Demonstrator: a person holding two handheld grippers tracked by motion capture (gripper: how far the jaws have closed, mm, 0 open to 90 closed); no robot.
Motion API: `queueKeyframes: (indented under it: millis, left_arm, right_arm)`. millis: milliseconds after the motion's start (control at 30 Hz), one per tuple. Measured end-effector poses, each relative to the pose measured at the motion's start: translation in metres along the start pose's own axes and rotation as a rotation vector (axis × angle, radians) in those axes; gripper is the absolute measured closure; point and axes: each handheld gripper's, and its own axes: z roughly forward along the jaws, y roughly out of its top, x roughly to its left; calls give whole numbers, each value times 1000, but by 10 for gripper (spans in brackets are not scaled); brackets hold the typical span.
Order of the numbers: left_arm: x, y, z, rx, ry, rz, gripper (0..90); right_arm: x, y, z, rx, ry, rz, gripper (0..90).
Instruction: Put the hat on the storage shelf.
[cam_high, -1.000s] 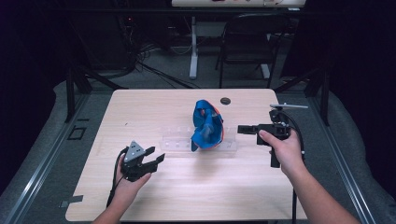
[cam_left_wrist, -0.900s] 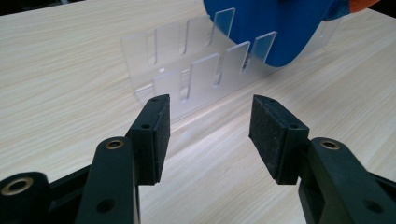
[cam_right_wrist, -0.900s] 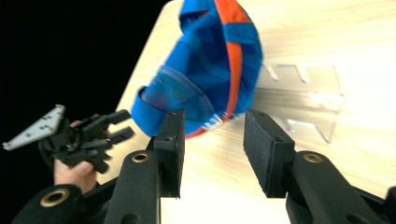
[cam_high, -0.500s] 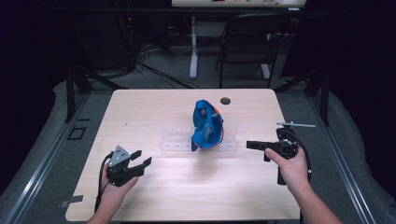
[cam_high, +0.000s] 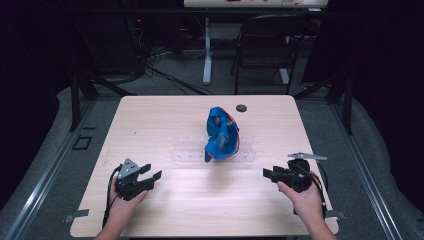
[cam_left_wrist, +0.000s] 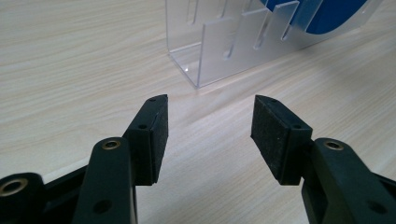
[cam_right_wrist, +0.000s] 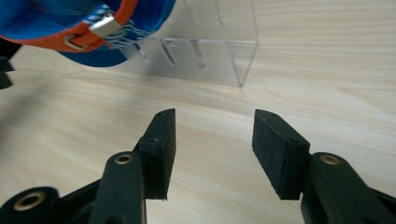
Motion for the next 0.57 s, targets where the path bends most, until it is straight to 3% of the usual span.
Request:
queueKeyframes:
  millis: [133,400,500,567]
  left_arm:
    - [-4,0,3,5,-6,-3,470]
    - [-12,0,6,12,-1,40,469]
    - [-19,2,11,16,-7,42,469]
    - [-25,5,15,14,-20,64,469]
  right_arm:
    - [0,-16,9,-46,-41,-82,470]
    - [-2,-31,13,-142,-76,-160,451]
    - [-3,-39,16,-178,-84,-173,451]
    - [-4,-46,18,-214,-94,-202,440]
